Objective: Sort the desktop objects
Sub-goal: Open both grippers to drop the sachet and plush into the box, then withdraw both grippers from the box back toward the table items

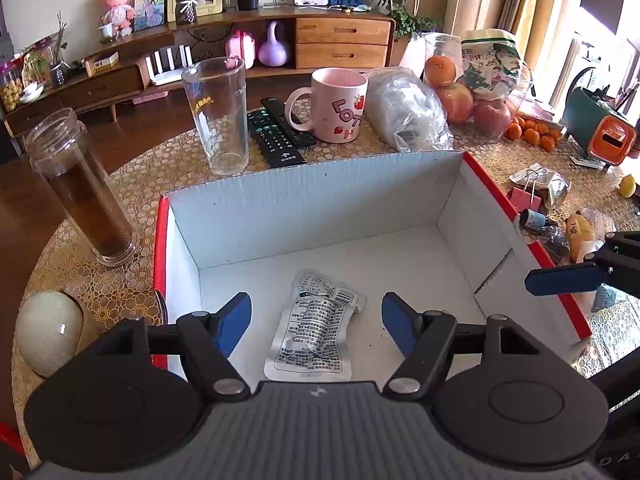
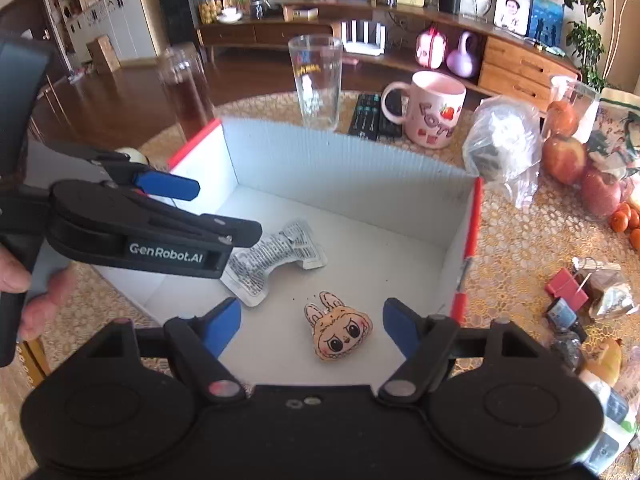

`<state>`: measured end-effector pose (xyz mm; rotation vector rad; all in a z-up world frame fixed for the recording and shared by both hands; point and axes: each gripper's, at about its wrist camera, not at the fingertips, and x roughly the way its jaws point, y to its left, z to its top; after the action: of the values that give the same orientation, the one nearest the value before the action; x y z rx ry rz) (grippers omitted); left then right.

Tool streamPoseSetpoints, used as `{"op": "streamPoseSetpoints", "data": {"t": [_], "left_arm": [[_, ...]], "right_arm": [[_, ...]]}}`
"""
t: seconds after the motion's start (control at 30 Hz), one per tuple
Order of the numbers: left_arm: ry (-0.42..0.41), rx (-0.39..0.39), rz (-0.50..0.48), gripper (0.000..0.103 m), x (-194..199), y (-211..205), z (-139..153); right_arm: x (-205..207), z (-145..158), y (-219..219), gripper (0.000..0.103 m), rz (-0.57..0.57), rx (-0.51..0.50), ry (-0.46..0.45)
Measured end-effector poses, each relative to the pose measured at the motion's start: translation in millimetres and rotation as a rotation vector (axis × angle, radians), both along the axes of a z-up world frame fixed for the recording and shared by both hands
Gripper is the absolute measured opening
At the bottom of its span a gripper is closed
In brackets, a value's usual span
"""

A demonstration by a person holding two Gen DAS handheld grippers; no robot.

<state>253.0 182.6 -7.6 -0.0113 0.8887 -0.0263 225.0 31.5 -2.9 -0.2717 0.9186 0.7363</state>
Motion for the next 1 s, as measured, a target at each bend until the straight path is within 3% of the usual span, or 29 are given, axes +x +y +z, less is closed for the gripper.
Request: {"op": "streamPoseSetpoints", "data": {"t": [0.37, 0.53, 0.63, 0.73, 1.0], "left_arm": [[-0.069, -0.002, -0.006, 0.071, -46, -29, 30], [-0.094, 0.003, -0.01, 0.072, -67, -45, 40], [-0.123, 0.02, -0.028, 0.08, -81, -59, 45], [-0.143, 0.027, -0.046, 0.081, -94, -76, 47], [-0.164, -0.027, -0.036, 0.083, -122, -117, 49]], "right_arm": [[-29, 32, -61, 0.078, -0.046, 0.076, -0.037], [-45, 35, -89, 0.078, -0.064, 0.101, -0.044], [-54, 36, -110, 0.078, -0.084, 0.113, -0.05], [-63, 35, -135, 0.078, -0.117, 0.124, -0.055], [-84, 34, -209, 0.082, -0.219, 0.142, -0.061]]}}
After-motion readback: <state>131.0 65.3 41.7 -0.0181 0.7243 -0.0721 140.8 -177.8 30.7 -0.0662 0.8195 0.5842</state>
